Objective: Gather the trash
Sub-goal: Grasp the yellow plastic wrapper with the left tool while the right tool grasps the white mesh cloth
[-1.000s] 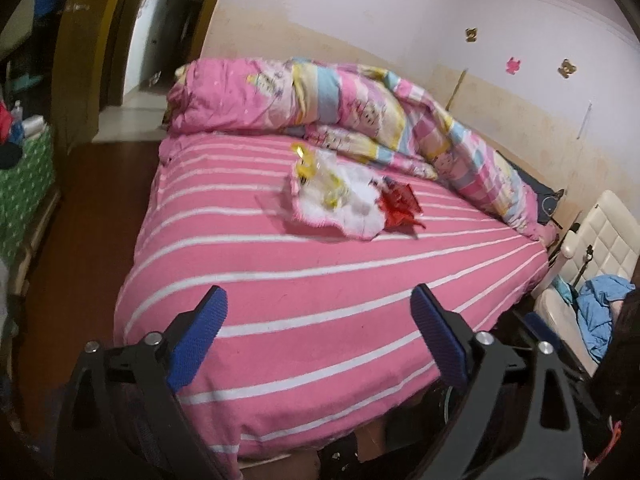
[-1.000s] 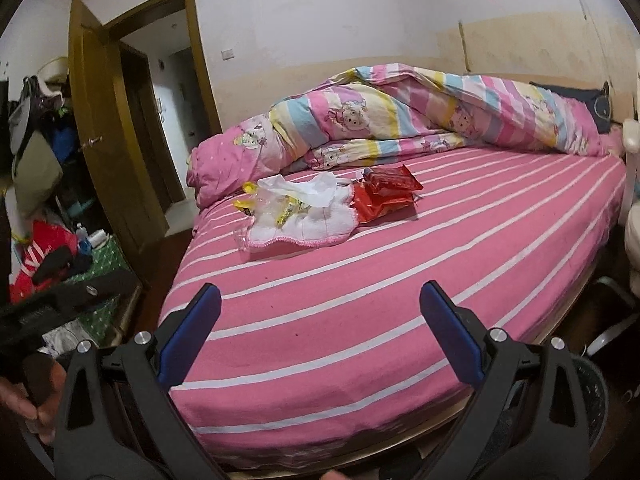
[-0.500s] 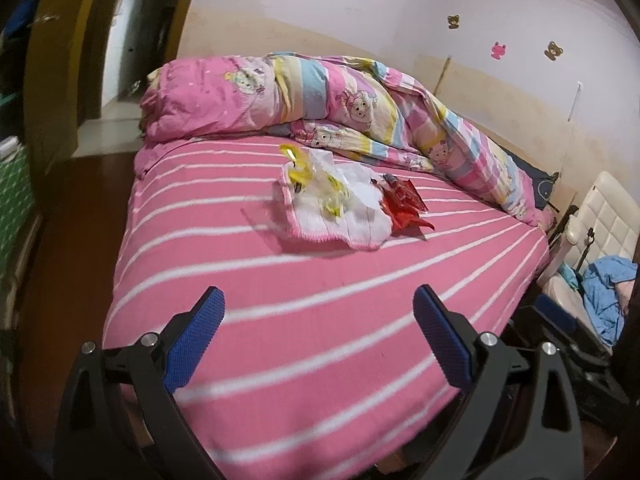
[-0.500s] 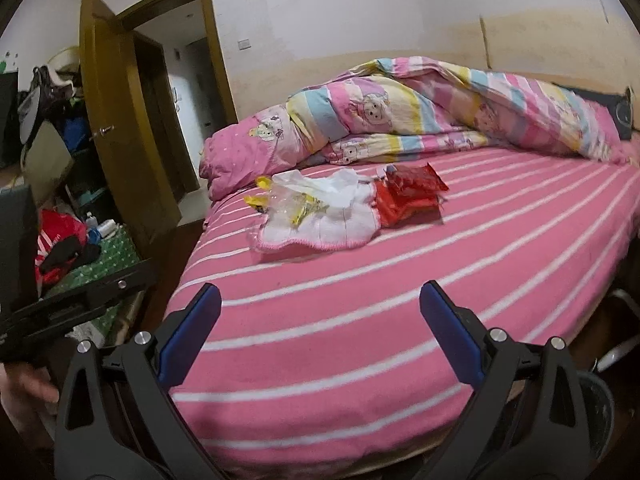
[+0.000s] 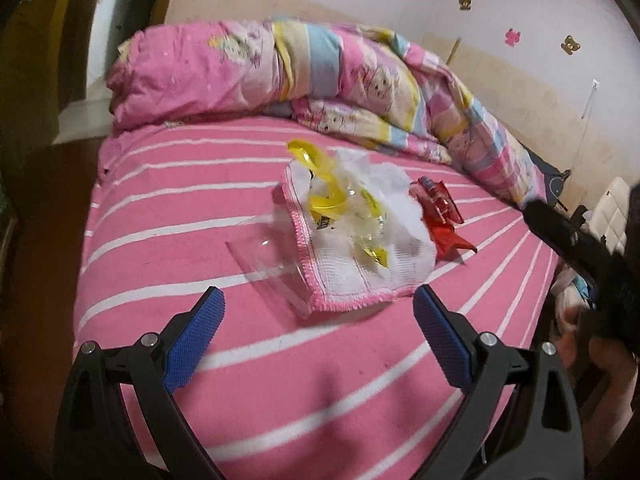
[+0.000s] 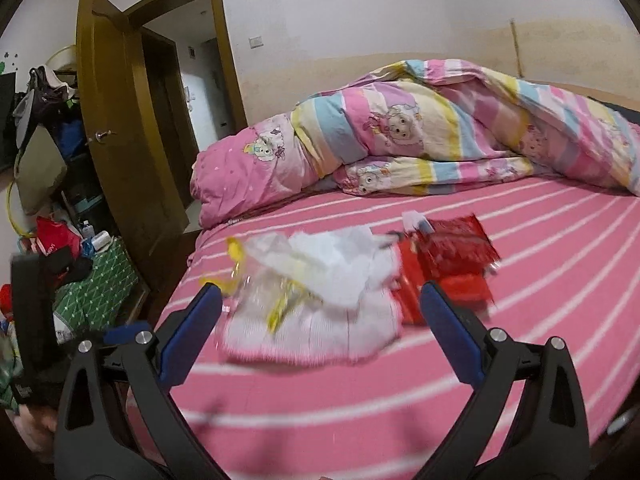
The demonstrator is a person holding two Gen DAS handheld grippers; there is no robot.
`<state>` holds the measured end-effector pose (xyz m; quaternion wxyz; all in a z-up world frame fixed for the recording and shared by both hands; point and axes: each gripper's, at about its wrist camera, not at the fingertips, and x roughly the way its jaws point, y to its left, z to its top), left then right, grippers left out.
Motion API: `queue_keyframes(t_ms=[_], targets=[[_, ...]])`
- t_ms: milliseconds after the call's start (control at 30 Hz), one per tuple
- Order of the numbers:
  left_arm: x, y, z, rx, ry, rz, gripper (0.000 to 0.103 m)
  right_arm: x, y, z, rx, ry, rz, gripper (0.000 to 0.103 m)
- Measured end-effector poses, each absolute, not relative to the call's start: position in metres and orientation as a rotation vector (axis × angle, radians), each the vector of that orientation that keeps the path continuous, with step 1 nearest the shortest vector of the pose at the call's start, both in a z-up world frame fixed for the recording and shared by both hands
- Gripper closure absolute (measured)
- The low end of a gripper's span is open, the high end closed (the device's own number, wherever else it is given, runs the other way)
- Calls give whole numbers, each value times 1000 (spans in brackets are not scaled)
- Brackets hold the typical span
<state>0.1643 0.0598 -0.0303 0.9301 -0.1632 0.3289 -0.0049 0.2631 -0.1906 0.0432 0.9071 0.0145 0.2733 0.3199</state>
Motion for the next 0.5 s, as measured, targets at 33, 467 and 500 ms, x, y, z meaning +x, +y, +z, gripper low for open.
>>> queue_keyframes(t_ms=[33,467,500], targets=[[170,62,-32,-336,683,-13,11,276,-182,37,24,595,686,5],[215,96,-15,-420,577,-65,11,285,-129,-6,-167,766,693,16],[218,93,-13,-405,579,-72,11,284,-125,-14,-187,789,705,17]])
